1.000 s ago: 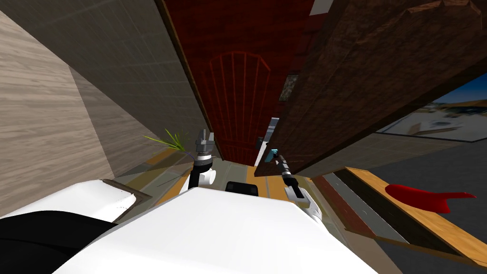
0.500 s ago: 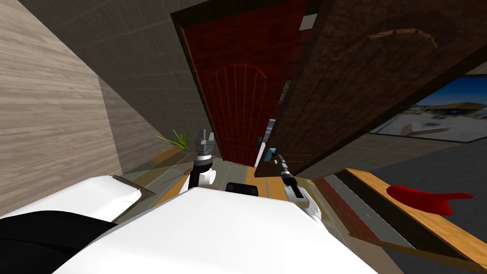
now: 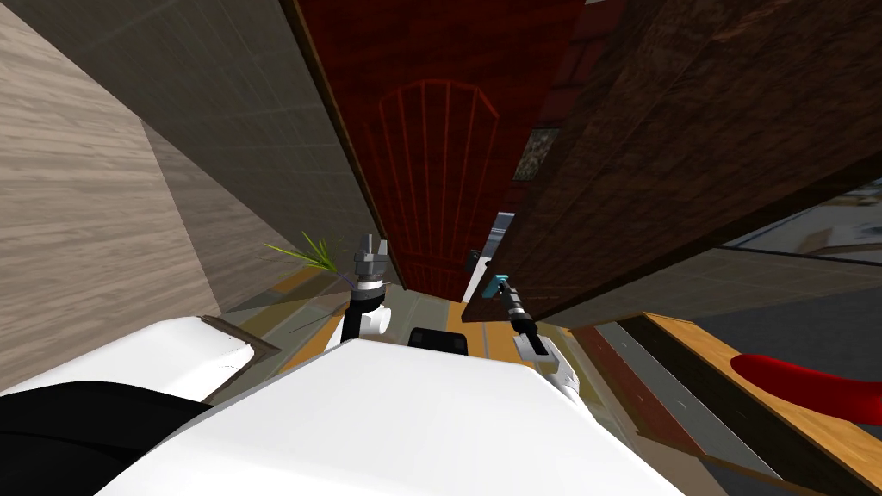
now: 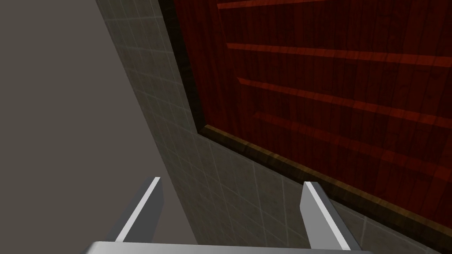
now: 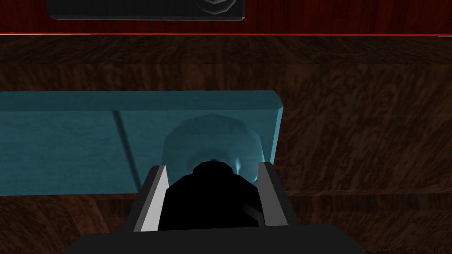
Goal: Pull the door open
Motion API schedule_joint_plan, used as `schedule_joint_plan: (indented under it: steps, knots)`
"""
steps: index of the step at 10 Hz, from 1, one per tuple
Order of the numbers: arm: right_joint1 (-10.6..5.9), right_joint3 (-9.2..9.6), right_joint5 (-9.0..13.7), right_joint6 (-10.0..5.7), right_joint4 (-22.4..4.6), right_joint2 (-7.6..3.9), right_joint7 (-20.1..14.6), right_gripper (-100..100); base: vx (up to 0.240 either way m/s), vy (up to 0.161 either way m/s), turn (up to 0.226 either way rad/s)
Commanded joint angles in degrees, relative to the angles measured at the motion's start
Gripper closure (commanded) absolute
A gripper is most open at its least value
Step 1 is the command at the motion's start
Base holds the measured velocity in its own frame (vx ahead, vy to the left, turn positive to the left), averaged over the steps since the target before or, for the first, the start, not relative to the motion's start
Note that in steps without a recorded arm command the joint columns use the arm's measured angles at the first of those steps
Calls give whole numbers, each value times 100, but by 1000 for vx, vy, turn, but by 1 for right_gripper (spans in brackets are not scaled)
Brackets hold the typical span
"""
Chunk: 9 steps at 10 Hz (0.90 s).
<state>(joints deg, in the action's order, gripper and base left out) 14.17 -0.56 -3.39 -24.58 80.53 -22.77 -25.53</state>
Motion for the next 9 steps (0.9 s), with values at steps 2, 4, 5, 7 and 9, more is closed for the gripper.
schedule_joint_plan:
  steps: [2,4,5,7,9]
  knots:
    - [17,9,-1,6,-8,4,-1,100,-21,-4,2]
    - [17,9,-1,6,-8,4,-1,100,-9,0,-7]
    - [85,58,-7,-124,-39,-122,-97,100,-114,-75,212]
    - [140,100,-8,-249,-56,-232,-188,100,-184,-136,195]
    - [225,167,-9,-447,-83,-404,-331,100,-209,-110,201]
